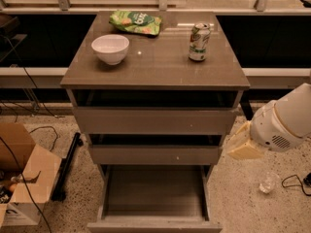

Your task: Close bottom drawer

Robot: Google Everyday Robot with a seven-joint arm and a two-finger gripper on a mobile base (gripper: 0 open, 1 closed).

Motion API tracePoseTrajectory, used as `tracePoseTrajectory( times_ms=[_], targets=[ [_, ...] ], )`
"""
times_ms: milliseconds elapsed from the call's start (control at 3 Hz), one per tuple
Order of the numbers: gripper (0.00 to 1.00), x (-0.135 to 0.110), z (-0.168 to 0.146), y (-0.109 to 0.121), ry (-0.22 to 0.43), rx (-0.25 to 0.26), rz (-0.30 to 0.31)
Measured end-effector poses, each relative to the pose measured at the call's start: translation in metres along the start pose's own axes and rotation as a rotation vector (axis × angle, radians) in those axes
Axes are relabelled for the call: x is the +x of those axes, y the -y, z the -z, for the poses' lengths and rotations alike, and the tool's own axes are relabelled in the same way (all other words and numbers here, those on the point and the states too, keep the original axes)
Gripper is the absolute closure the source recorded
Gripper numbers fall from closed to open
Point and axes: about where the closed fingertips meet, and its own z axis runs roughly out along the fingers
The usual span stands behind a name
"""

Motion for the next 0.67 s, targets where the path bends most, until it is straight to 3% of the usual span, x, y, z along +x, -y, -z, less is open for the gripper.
tracePoseTrajectory(
  times_ms=[333,667],
  targets=[
    [1.0,0.011,-0.034,-0.002,-0.004,-0.025,-0.044],
    [1.0,0.029,-0.09,-0.008,0.005,-0.072,-0.083]
  ],
)
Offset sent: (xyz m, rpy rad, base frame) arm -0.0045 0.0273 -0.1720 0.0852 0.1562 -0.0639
